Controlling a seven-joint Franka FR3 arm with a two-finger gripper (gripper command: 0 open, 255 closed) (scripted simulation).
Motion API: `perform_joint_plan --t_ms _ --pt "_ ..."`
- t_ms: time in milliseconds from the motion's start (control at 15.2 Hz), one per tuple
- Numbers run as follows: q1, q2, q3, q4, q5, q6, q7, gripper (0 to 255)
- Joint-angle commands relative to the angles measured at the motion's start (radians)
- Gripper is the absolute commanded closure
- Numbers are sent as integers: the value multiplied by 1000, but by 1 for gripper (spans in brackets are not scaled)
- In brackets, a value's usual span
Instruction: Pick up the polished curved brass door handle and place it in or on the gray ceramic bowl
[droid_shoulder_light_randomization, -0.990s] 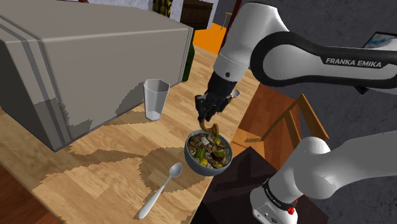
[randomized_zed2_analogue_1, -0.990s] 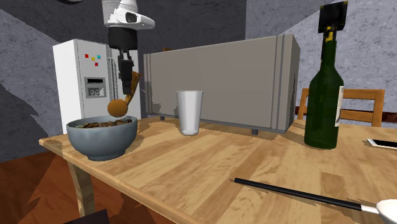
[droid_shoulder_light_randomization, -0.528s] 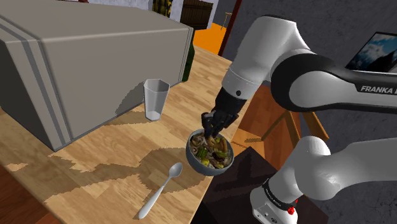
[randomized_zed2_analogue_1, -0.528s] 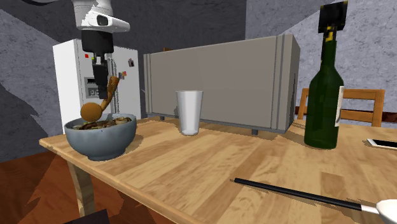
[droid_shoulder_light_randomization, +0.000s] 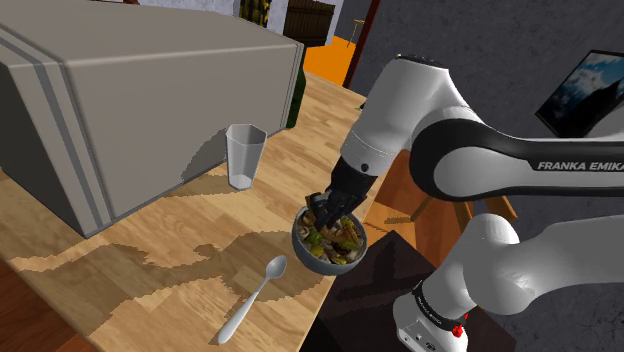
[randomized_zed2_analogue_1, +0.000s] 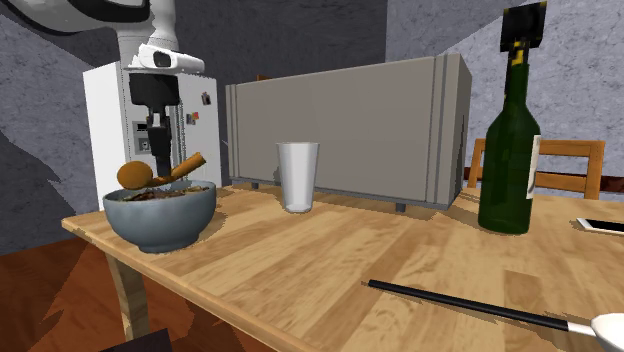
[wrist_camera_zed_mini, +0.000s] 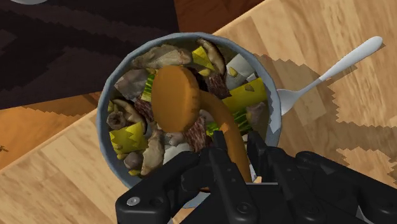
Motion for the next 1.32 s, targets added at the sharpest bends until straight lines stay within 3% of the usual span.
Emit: perform_joint_plan --t_ms 0,528,594,924,1188,1254 --pt "2 13 8 -31 6 32 -3 255" --pt "9 14 2 -31 1 34 1 255" --pt "7 15 -1 -28 -1 31 -2 0" --pt "9 14 2 -31 2 34 1 0" --pt "2 -26 -32 67 -23 -106 5 0" --pt "2 -26 -32 67 -23 -106 5 0"
